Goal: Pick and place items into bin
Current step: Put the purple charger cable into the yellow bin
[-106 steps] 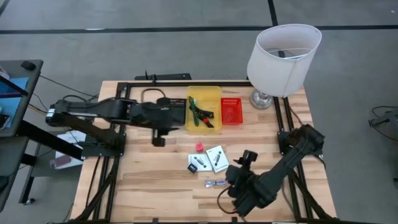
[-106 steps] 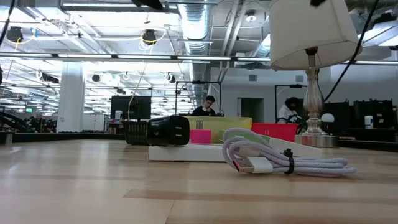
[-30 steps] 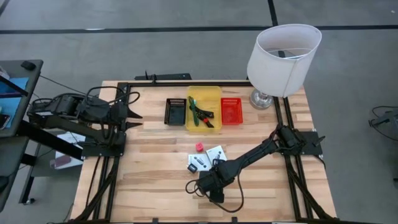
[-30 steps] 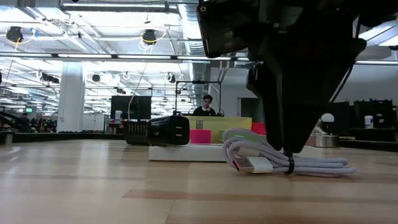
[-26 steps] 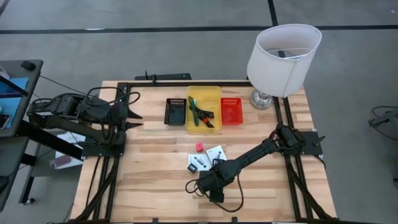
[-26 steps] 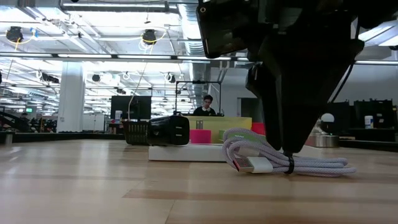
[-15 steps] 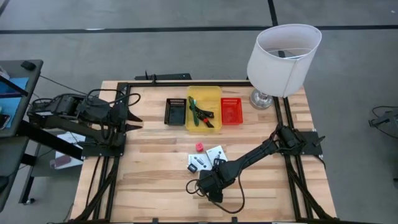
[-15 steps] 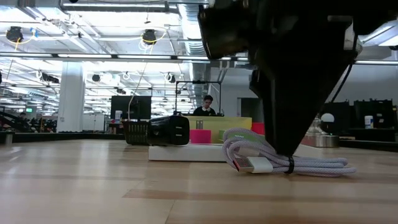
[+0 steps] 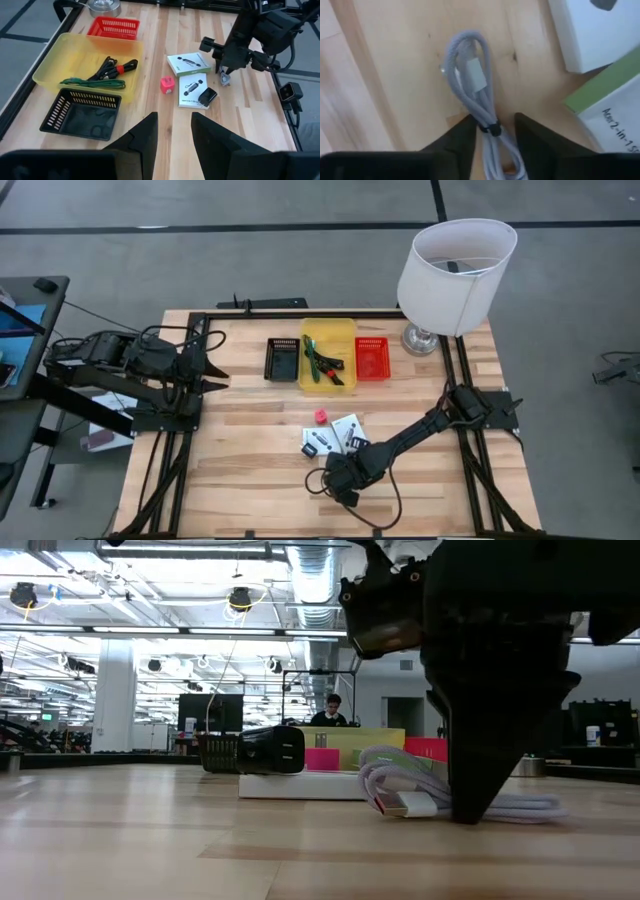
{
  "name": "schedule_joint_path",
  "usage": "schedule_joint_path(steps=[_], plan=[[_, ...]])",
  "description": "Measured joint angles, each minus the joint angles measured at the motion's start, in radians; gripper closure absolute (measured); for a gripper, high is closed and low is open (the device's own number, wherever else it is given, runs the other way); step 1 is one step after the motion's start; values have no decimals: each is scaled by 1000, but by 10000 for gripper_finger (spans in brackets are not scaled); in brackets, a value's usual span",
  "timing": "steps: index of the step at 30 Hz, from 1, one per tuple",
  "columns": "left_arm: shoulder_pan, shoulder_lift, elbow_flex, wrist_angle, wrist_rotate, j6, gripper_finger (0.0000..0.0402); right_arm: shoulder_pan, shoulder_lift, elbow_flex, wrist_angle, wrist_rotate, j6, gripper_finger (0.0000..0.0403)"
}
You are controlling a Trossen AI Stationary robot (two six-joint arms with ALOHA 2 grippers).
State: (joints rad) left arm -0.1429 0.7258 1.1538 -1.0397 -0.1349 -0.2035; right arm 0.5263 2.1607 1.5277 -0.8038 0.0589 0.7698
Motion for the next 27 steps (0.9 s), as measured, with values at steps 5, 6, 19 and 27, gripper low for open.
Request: schedule_joint_path(steps=[5,6,19,27], plan=[[0,0,0,-1,0,-2,290,6,6,38,-12,-40,1,367],[0,0,0,-1,0,-3,290,8,8,49,-11,-51,0,376],[0,0,0,-3,-1,6,290,10,10,177,-94,-96,-16,357],[0,0,0,-3,-1,29,290,-30,10,294,-283,-83,-114,379]])
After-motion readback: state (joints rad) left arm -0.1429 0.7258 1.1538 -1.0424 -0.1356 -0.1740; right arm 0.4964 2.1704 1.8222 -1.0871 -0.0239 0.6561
